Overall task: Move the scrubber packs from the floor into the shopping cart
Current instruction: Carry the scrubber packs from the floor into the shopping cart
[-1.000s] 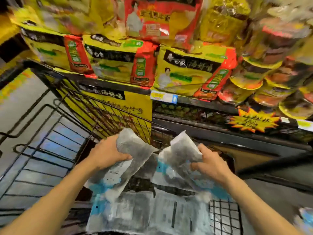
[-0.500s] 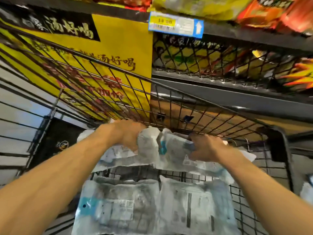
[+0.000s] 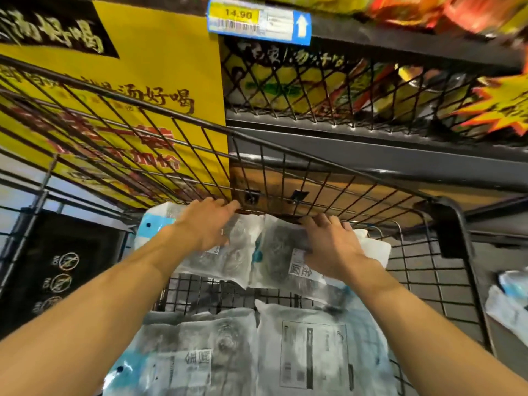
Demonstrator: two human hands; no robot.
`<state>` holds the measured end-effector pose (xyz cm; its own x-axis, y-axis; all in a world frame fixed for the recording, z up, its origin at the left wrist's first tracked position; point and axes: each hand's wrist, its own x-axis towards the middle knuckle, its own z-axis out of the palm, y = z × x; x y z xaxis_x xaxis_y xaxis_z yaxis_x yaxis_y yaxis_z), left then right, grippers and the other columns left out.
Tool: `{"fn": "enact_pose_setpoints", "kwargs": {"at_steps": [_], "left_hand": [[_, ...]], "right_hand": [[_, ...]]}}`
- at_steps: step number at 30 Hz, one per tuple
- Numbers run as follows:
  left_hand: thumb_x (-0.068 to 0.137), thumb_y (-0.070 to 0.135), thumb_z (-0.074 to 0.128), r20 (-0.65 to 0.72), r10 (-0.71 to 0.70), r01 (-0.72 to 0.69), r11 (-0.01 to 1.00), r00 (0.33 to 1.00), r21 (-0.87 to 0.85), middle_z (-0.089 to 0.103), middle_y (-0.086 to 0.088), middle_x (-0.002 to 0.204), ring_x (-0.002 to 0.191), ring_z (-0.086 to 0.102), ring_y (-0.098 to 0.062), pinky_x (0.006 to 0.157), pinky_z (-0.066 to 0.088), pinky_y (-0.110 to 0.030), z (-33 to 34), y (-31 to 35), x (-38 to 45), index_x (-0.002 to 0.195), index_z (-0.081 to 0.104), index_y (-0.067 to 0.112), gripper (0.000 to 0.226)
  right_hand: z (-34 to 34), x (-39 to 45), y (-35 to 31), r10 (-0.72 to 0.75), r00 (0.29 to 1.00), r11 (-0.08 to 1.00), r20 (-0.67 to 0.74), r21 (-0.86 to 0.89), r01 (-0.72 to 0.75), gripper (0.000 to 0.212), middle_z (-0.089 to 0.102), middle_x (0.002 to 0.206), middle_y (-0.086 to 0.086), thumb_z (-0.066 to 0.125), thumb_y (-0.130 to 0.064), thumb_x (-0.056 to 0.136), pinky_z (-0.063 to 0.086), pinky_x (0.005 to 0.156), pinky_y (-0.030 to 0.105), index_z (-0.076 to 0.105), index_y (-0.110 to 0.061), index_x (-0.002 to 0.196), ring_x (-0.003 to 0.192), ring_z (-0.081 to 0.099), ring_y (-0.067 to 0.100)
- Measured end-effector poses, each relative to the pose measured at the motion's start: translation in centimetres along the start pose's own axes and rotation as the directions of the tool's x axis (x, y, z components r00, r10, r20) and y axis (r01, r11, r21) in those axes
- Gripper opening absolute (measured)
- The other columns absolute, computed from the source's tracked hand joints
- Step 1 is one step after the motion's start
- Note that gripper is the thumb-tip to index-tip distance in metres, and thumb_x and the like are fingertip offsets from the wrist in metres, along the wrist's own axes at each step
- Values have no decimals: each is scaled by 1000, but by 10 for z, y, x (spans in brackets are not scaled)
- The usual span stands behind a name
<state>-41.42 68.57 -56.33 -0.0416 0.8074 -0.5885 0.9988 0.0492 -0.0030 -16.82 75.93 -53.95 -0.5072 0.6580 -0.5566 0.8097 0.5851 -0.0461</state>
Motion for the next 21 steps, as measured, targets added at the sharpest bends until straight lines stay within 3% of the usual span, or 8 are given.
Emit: {"fn": "enact_pose_setpoints", "kwargs": {"at_steps": [5, 10, 13, 16, 21], "left_hand": [[94, 44, 61, -139, -26, 18, 998, 990, -60, 59, -6, 129, 122, 57, -32, 93, 49, -42, -32, 9, -42, 143, 40, 23, 58], [94, 41, 62, -244, 10, -40, 992, 970, -117, 62, 0, 126, 119, 60, -28, 89, 53, -42, -120, 37, -113, 136, 47, 29, 46], [94, 42, 61, -339, 91, -131, 987, 936, -96, 63, 1, 121, 115, 61, -26, 88, 52, -42, -182, 78, -159, 127, 49, 30, 37], [96, 46, 57, -372, 183, -207, 978, 910, -25, 61, 1, 129, 122, 58, -26, 96, 50, -43, -228, 141, -197, 137, 45, 29, 45], [97, 45, 57, -454, 349, -360, 931, 820, 64, 59, -2, 134, 127, 56, -27, 98, 49, -43, -300, 278, -225, 140, 44, 27, 49]], "right_hand": [[-32, -42, 7, 31, 993, 997, -116, 77, -23, 51, 55, 131, 4, 57, -35, 92, 48, 97, 42, 45, -23, 140, 117, 54, 28], [-110, -141, 49, 166, 960, 979, -226, 151, -134, 55, 52, 138, 2, 57, -42, 95, 47, 97, 40, 41, -27, 144, 125, 52, 28], [-148, -226, 90, 310, 899, 932, -309, 287, -223, 50, 58, 129, 6, 61, -38, 92, 50, 92, 41, 48, -24, 139, 122, 55, 32], [-162, -312, 139, 451, 823, 843, -344, 467, -267, 51, 61, 123, 6, 65, -36, 89, 54, 88, 45, 52, -24, 136, 117, 61, 31], [-148, -452, 238, 621, 687, 729, -377, 599, -331, 51, 61, 128, 8, 68, -36, 88, 51, 96, 49, 53, -24, 136, 123, 58, 31]]}}
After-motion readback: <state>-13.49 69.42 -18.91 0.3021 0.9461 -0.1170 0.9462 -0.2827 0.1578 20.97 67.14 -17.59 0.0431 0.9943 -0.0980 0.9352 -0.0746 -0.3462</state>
